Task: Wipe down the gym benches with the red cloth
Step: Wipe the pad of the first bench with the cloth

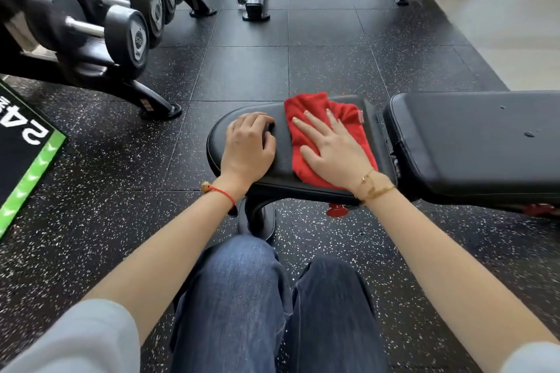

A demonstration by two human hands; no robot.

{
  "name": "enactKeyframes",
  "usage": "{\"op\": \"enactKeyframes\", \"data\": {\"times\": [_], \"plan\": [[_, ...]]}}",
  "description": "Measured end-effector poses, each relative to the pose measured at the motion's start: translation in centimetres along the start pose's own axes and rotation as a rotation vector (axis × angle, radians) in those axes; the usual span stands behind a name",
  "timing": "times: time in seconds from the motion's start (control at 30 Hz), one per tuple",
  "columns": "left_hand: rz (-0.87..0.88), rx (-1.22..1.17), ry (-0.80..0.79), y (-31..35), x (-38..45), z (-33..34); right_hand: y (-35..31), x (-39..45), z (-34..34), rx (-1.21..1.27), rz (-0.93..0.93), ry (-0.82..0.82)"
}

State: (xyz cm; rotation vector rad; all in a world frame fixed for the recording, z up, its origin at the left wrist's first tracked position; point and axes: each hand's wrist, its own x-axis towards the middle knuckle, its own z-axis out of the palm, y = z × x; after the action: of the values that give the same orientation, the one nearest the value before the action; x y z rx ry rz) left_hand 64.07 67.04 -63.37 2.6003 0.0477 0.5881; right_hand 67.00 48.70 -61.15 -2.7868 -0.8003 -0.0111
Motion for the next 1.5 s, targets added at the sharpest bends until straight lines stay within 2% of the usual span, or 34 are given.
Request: {"op": "enactKeyframes", "data": {"times": [0.13,0.3,0.5,0.83,1.07,1.27,1.4,1.5], "plan": [[0.003,-0.032,-0.007,-0.2,0.0,-0.1,2.4,-2.8,-0.5,0.026,0.017,0.049],[0.012,-0.039,-0.012,-0.3,-0.1,-0.1,5.9,0.7,-1.1,0.074,0.189,-0.007],[0.002,-0.065,-0.02,-0.5,-0.1,-1.2,4.0,4.6,-0.6,0.035,0.224,-0.02],[-0.058,-0.001,0.059,-3.5,-0.7,-5.4,-6.0,7.2,2.1,0.02,-0.095,-0.099],[-0.039,-0.012,0.02,-2.4,-1.1,-4.6,-6.1,0.7,2.1,0.028,-0.152,-0.034],[0.021,-0.02,-0.034,-0.7,-0.9,-2.8,-0.8,-2.9,0.7,-0.008,0.057,0.031],[0.058,-0.033,-0.066,0.3,-0.6,-1.7,1.4,-0.2,-0.2,0.007,0.232,-0.002],[0.044,-0.008,-0.079,0.7,-0.5,-1.0,1.3,1.9,-0.7,0.037,0.275,-0.038]]}}
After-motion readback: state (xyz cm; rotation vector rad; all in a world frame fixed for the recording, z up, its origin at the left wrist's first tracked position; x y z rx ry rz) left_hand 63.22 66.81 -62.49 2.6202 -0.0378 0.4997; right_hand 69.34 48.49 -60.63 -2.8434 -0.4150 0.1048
